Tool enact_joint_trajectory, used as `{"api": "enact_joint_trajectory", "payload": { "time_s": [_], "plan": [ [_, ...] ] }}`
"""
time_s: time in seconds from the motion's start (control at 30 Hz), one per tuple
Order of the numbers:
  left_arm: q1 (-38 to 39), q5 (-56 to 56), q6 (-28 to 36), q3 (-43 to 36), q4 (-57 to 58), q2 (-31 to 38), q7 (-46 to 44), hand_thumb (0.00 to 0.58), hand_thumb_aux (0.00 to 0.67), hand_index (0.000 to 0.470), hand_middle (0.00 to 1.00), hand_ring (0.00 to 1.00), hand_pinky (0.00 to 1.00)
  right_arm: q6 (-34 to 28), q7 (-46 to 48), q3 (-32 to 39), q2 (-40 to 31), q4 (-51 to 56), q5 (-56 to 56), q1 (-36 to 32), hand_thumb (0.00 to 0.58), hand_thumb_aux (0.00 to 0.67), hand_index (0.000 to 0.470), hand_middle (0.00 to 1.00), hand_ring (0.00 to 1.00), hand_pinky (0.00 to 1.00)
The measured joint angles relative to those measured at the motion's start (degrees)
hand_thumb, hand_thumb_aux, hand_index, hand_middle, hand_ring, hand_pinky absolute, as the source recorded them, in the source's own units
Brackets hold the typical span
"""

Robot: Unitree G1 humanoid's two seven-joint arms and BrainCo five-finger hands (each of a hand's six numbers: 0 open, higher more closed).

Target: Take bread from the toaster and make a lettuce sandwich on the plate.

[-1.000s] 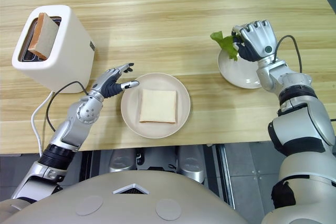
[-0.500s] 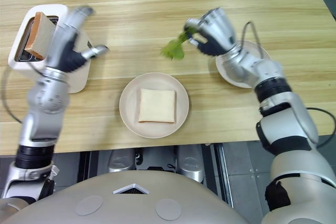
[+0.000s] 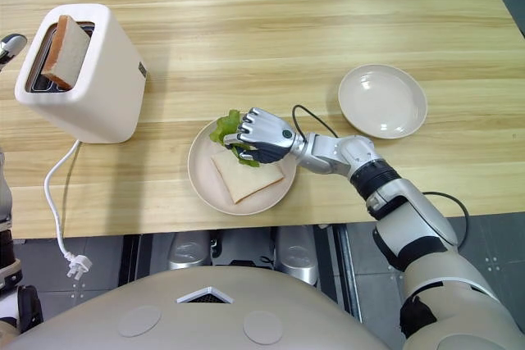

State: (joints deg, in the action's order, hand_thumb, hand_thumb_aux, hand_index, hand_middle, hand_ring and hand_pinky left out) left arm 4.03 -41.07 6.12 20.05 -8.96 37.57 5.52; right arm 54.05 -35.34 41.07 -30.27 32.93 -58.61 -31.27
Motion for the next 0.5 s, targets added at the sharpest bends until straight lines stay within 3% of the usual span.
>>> {"api": "enact_joint_trajectory", "payload": {
  "time_s": [0.33,0.5],
  "plan": [
    [-0.8,0.2,0.6,-6.7,4.6,-0.4,-0.6,0.000,0.000,0.000,0.00,0.00,0.00,-0.1,5.8,-3.1,-1.5,-7.6,1.6,4.0,0.580,0.670,0.460,1.00,1.00,1.00],
    [-1.1,0.7,0.6,-8.6,6.2,-0.4,-0.5,0.000,0.000,0.000,0.00,0.00,0.00,-1.4,6.1,-7.8,-0.6,-8.8,4.8,4.1,0.580,0.670,0.460,1.00,1.00,1.00]
  ]
}}
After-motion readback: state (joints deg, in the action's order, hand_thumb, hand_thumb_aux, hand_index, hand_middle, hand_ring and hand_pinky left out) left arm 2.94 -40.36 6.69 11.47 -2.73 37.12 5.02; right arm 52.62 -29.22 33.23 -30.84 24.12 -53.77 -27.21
